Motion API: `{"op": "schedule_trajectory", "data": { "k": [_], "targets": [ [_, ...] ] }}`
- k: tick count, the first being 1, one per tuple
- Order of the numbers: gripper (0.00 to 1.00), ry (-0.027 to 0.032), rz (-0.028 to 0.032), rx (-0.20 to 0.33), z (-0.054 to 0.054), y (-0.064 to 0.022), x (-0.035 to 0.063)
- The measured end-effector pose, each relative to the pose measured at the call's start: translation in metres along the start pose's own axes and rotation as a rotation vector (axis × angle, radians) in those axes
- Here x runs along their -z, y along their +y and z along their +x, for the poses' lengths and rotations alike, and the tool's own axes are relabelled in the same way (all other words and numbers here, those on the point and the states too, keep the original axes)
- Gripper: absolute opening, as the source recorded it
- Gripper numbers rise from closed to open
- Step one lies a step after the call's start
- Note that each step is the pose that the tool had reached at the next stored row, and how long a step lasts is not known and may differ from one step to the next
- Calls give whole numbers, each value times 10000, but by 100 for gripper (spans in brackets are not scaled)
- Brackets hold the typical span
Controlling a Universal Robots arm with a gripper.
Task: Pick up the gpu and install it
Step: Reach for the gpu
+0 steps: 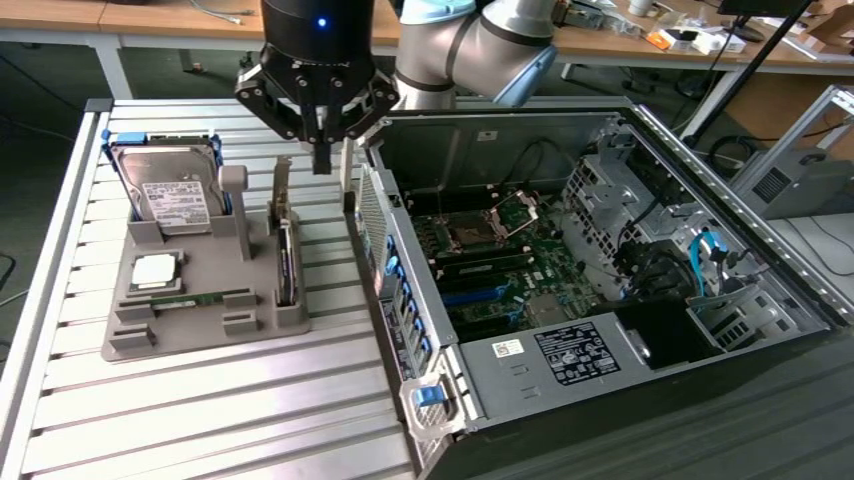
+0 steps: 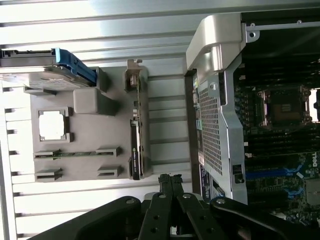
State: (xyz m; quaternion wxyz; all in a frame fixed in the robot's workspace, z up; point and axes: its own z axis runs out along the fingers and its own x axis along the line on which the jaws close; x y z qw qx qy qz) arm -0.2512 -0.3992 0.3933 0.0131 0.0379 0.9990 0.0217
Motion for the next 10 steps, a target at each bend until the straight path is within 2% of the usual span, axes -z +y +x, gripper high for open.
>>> {"op": "schedule_trajectory", "data": {
  "k": [10],
  "targets": [
    [11,0,0,1,70,-5,2]
  ]
}}
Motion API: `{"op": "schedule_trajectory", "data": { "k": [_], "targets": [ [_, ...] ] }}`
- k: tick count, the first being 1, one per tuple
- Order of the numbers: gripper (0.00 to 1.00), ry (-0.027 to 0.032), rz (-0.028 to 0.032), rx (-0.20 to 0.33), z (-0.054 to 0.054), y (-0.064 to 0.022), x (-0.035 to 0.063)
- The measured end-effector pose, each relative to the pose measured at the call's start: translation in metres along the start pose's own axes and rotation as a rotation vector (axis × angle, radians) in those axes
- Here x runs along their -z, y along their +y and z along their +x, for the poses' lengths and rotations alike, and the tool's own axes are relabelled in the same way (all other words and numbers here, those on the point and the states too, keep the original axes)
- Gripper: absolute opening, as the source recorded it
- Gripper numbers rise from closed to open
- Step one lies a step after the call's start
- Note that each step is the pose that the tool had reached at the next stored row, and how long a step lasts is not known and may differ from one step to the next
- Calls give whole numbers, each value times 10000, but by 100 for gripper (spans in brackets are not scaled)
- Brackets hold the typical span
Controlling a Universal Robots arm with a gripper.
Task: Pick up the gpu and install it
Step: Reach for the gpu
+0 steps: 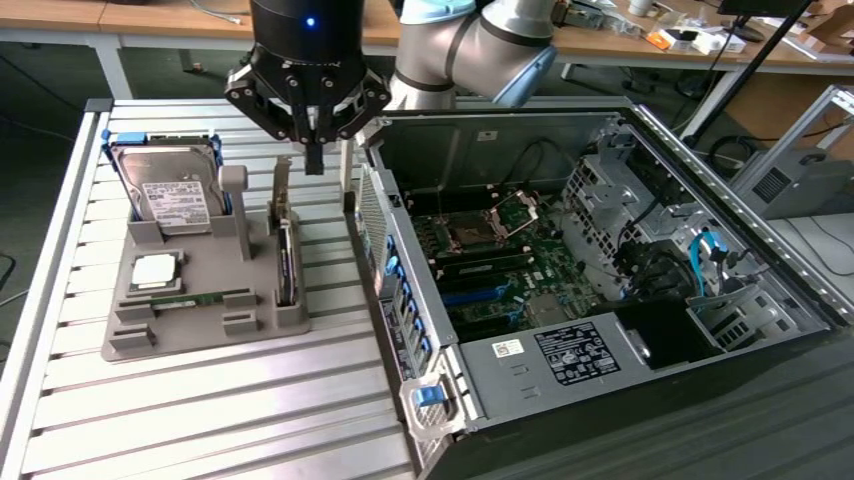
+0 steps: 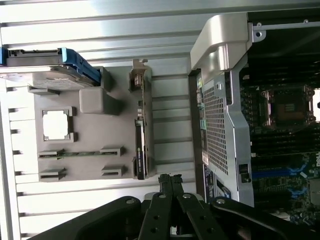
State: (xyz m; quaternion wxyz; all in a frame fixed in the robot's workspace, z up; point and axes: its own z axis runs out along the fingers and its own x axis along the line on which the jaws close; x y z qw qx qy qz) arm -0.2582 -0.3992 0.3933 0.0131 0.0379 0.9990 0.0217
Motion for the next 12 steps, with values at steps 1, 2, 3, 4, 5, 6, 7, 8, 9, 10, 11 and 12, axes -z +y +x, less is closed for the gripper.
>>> {"op": "schedule_trajectory", "data": {
  "k": [1,2,3,4,5,6,7,8,9,10,11,12],
  "targets": [
    [11,0,0,0,5,0,0],
    [11,0,0,0,11,-1,0],
    [11,0,0,0,18,-1,0],
    [11,0,0,0,27,-2,0],
    [11,0,0,-1,33,-2,1],
    [11,1,0,0,37,-3,1],
    [11,0,0,0,42,-3,1],
    [11,0,0,0,66,-5,2],
    [11,0,0,-1,82,-6,2],
    [11,0,0,0,94,-7,2],
    [11,0,0,0,109,-8,3],
    [11,0,0,0,119,-9,3]
  ]
}}
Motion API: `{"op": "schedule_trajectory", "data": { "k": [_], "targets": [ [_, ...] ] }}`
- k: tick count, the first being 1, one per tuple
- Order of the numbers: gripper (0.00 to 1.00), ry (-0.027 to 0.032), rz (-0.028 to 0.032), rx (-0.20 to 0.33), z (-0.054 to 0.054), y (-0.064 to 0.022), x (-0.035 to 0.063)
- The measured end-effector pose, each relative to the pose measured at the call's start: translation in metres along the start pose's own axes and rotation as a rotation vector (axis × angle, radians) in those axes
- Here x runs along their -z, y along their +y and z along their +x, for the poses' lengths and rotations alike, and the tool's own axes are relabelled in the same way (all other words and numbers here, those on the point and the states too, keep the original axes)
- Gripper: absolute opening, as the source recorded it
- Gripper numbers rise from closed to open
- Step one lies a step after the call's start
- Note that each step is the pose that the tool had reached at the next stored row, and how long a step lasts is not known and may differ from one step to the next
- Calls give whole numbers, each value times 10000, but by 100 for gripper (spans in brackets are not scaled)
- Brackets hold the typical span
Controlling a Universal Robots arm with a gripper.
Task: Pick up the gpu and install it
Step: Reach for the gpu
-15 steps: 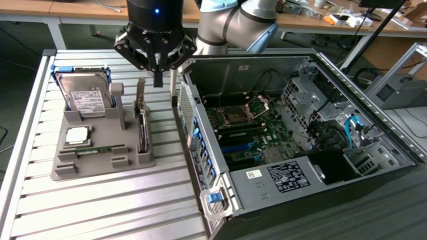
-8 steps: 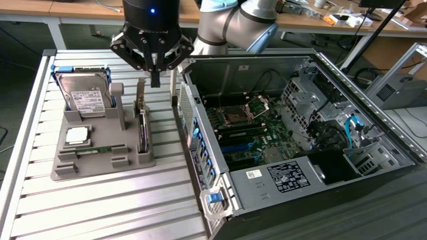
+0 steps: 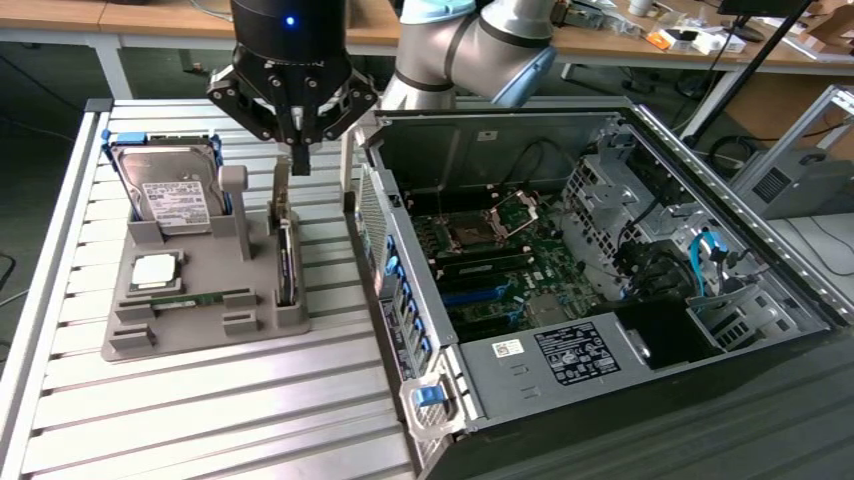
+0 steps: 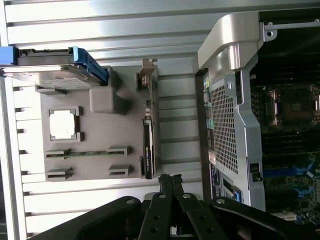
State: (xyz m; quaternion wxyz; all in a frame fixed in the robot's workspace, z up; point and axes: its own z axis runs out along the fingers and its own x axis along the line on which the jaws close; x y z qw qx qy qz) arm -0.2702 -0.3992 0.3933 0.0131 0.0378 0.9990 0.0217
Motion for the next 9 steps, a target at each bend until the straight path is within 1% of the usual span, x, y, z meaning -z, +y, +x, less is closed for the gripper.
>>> {"op": "schedule_trajectory", "data": {
  "k": [6,9],
  "targets": [
    [11,0,0,0,105,-8,3],
    [11,0,0,-1,115,-9,3]
  ]
}}
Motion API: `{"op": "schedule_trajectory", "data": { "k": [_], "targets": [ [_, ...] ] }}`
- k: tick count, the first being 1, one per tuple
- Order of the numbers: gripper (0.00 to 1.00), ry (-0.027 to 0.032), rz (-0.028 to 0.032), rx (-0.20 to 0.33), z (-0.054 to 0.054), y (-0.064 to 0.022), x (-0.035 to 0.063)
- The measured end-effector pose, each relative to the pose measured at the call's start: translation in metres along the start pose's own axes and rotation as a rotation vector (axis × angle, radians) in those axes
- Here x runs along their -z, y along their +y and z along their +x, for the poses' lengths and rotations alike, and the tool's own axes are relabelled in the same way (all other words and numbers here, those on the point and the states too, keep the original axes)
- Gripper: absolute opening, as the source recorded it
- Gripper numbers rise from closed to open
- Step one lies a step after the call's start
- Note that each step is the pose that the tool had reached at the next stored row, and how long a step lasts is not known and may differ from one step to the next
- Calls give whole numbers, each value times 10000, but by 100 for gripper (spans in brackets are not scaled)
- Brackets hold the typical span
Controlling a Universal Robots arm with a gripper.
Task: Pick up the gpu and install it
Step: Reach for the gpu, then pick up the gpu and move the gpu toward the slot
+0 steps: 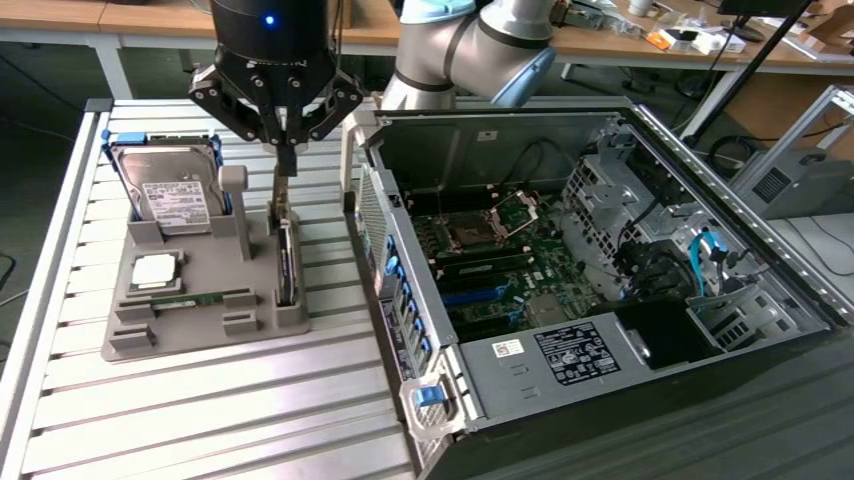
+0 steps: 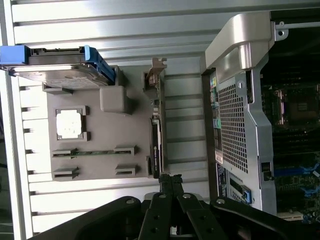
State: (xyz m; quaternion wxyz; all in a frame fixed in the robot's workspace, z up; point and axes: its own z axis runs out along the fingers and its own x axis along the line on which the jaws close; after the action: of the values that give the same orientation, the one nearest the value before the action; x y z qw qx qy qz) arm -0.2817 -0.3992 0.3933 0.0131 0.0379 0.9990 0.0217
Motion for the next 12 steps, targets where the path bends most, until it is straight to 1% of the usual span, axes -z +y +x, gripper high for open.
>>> {"op": "schedule_trajectory", "data": {
  "k": [12],
  "targets": [
    [11,0,0,0,0,0,0]
  ]
}}
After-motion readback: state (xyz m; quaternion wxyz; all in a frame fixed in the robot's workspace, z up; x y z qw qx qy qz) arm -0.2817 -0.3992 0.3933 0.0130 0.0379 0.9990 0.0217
